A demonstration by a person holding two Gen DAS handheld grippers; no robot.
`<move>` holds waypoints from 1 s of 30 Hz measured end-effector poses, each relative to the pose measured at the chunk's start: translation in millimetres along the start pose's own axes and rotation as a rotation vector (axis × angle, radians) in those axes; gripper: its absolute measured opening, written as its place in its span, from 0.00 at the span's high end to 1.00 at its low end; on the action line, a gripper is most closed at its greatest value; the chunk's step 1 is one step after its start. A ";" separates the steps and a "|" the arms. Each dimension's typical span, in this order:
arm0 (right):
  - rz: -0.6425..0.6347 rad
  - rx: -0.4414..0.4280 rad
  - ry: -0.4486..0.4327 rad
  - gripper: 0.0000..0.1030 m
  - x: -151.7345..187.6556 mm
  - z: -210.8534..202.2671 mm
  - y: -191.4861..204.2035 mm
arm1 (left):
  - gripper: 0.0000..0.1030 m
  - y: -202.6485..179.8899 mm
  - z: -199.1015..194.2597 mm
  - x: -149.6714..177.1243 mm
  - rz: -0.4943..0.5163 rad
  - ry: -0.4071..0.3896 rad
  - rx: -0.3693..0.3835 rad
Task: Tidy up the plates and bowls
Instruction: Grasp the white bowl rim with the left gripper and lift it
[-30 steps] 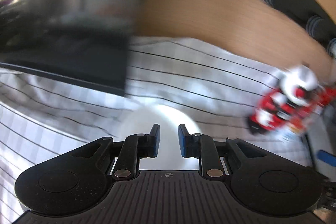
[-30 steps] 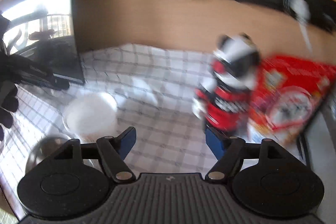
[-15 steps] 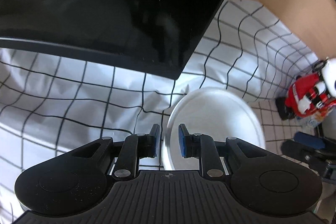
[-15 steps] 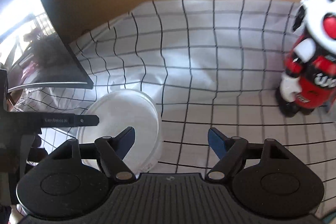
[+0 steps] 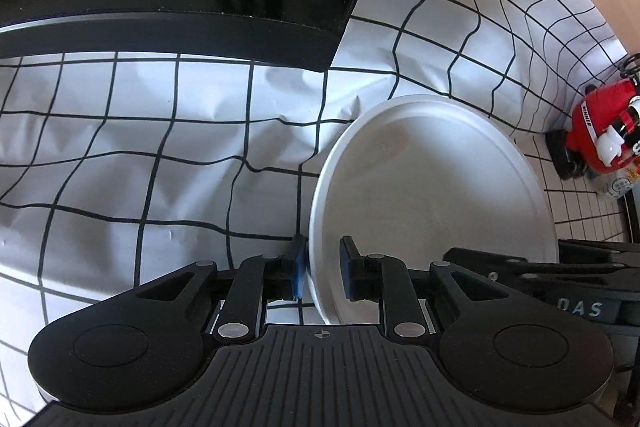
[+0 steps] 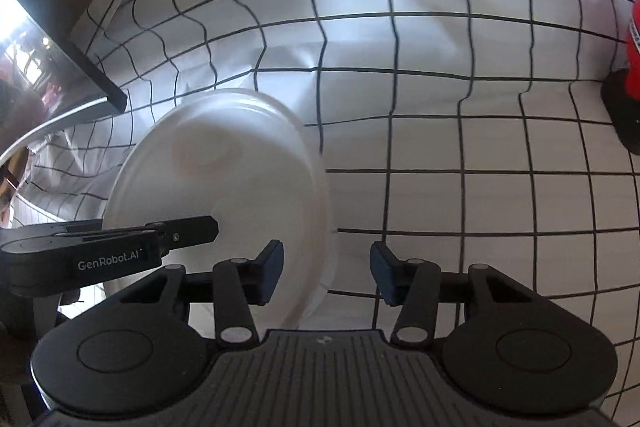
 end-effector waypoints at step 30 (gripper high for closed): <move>-0.270 0.036 -0.264 0.87 21.2 -213.3 -15.8 | 0.84 -130.7 -160.1 17.6 -0.001 -0.196 0.098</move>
Point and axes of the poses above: each gripper's, at about its wrist camera, not at the fingertips, and z roughly the way its jaws point, y to its left, x to its underside, the point moved 8 cm from there along z, roughly the way its jaws point, and after that the axes turned 1 degree about -z, right-handed, at the moved point
